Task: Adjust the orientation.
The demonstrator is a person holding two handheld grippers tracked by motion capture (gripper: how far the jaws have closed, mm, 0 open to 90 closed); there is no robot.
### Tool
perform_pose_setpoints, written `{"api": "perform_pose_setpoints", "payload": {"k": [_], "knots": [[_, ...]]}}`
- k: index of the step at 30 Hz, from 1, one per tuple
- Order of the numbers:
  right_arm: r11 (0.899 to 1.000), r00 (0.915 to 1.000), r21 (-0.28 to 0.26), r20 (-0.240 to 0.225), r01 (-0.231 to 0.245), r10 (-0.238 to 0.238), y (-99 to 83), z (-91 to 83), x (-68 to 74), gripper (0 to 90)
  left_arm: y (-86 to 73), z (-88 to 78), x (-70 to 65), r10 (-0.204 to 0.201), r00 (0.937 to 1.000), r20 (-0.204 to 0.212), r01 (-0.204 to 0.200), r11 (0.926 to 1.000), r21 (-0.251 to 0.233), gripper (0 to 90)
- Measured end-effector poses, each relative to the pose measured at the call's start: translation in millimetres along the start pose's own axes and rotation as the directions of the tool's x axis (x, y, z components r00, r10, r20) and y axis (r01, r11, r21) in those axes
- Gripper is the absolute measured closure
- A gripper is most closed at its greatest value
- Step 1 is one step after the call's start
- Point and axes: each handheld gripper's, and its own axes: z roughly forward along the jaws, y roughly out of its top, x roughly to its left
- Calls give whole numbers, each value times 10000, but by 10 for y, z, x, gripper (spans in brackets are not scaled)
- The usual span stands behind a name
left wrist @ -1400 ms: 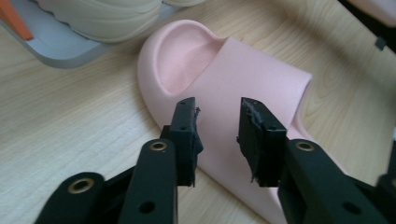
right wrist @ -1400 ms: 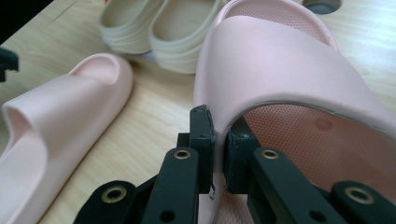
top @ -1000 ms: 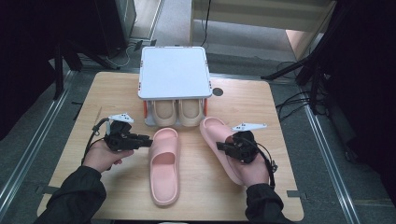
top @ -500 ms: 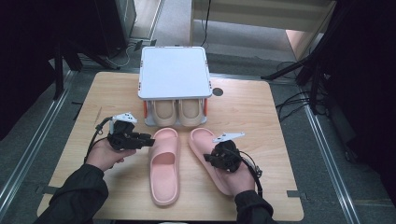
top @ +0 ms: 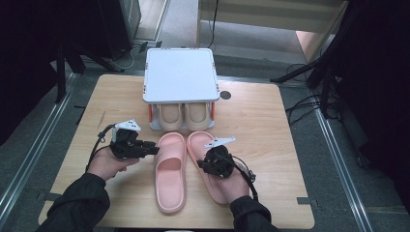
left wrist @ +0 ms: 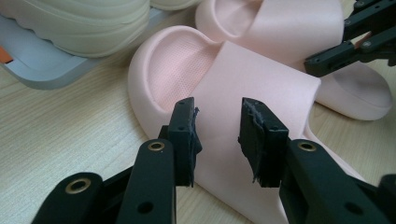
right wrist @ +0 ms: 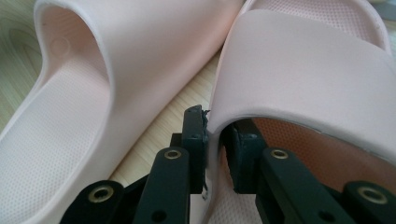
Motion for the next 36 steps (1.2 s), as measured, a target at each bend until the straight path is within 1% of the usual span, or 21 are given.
{"api": "perform_pose_setpoints", "payload": {"k": [3,5,7,8,10,12,13,14,16,17,18,20,21,22,26,27,29,31,32,33,36], "knots": [[10000,9999,-41,-73,74,-74,26,22,-7,786,-23,-4,-19,-33,10000,14,33,10000,-56,656],[10000,9997,-89,-225,29,-31,36,27,-14,763,-45,-14,-30,13,10000,-66,-13,10000,-16,652],[9998,9986,-188,-519,-77,67,46,3,-27,726,-61,-30,-26,-21,10000,-92,20,10000,-14,650],[9996,9976,-236,-674,-138,122,51,-23,-30,702,-70,-44,-23,-68,9999,-105,67,10000,-6,649],[9995,9971,-298,-758,-72,50,43,-98,-30,677,-87,-63,-9,-157,9998,-147,156,9999,-52,650],[9989,9969,-456,-792,-42,6,12,-202,-34,667,-96,-79,10,-263,9995,-178,262,9996,-71,654],[9984,9958,-546,-917,-107,57,-13,-276,-42,665,-97,-80,13,-304,9994,-176,302,9995,-69,660],[9982,9958,-585,-915,-95,41,-27,-319,-50,669,-99,-80,22,-326,9993,-184,325,9995,-47,663],[9976,9938,-673,-1105,-167,92,-65,-431,-83,715,-102,-72,33,-389,9990,-227,390,9992,64,677],[9974,9932,-683,-1158,-236,156,-82,-487,-104,765,-105,-65,36,-385,9990,-222,388,9992,134,683],[9973,9922,-688,-1235,-247,160,-94,-533,-131,793,-106,-62,42,-358,9990,-257,364,9991,227,686],[9968,9938,-764,-1101,-248,162,-114,-605,-195,846,-109,-49,55,-397,9989,-264,403,9990,192,693],[9967,9949,-785,-1001,-213,133,-120,-623,-235,856,-105,-40,74,-422,9988,-253,428,9988,237,698],[9967,9965,-785,-822,-226,161,-127,-634,-290,871,-104,-31,86,-463,9986,-259,470,9986,251,700],[9964,9973,-634,-518,-554,522,-151,-621,-458,881,-101,17,153,-585,9976,-380,600,9974,396,704],[9964,9968,-541,-517,-645,617,-160,-599,-507,874,-103,27,163,-600,9974,-391,617,9972,415,704],[9969,9962,-290,-492,-734,719,-172,-546,-553,867,-108,49,189,-606,9972,-442,630,9964,562,703],[9978,9966,51,-493,-664,665,-178,-469,-579,862,-109,64,199,-610,9969,-504,641,9959,632,703],[9979,9964,57,-538,-649,651,-178,-457,-581,862,-107,72,201,-591,9967,-560,628,9959,654,703],[9976,9959,78,-570,-694,698,-172,-449,-577,862,-103,86,199,-637,9967,-493,669,9956,656,702],[9980,9961,112,-619,-616,622,-171,-433,-569,858,-88,149,170,-518,9975,-481,558,9947,868,702]]}}
